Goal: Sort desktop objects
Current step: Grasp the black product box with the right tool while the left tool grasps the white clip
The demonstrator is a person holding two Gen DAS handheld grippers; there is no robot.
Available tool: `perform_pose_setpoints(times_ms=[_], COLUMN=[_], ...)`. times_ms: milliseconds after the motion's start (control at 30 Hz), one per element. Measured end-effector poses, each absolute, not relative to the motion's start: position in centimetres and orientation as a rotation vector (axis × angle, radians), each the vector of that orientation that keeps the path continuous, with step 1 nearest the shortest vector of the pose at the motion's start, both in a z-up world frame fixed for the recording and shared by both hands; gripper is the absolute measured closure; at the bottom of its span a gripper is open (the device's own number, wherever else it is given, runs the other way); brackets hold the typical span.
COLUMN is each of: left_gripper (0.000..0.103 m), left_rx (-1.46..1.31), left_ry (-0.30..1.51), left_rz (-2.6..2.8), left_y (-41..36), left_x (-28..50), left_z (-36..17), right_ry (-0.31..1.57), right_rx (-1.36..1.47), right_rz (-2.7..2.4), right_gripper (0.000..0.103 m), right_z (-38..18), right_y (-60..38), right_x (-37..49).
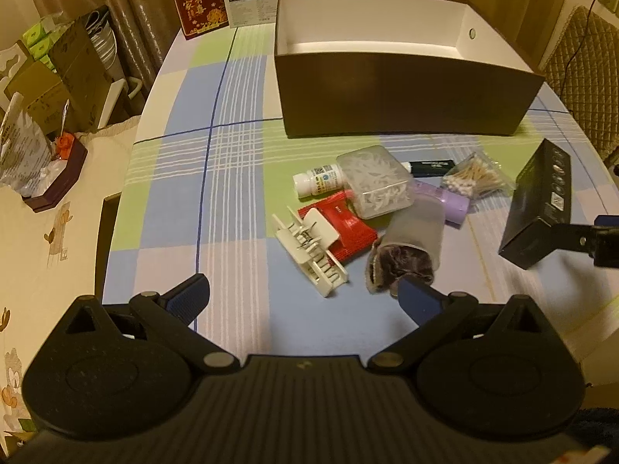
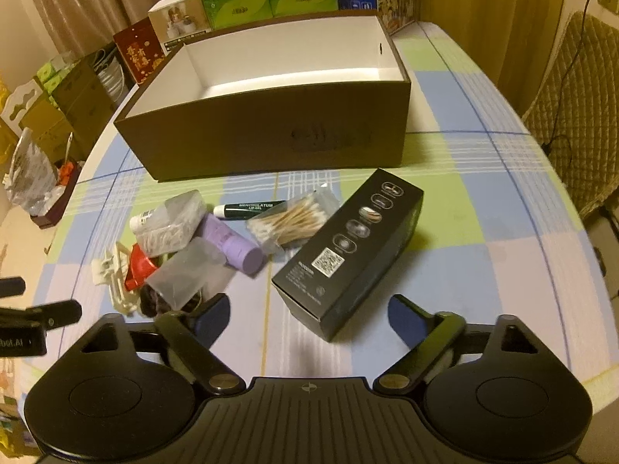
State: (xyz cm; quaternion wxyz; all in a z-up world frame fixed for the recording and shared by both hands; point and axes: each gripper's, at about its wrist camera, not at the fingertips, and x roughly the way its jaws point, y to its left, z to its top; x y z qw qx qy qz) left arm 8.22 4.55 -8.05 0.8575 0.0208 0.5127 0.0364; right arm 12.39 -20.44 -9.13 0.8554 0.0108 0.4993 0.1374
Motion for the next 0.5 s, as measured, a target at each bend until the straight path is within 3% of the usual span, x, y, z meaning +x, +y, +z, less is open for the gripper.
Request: perform_pose_setpoints(times_ms=[367,500], left_gripper=[0.001,0.001], left_rx=[0.015,0.005], left_ry=[1.106,1.110], left_rz=[0.113,0.125], left_y=[5.8,6.0], left_x=[9.6,10.1], left_z=[-9.5,-10.0], right_ry=[1.070,1.092], right_rx=[0.026,0.023], right_rz=[0.265,0.256], right_gripper=[0.024,0.032], right_z=[-11.2,-11.9], right_y=[-20.3,-21.1], right_x=[14.9,15.7])
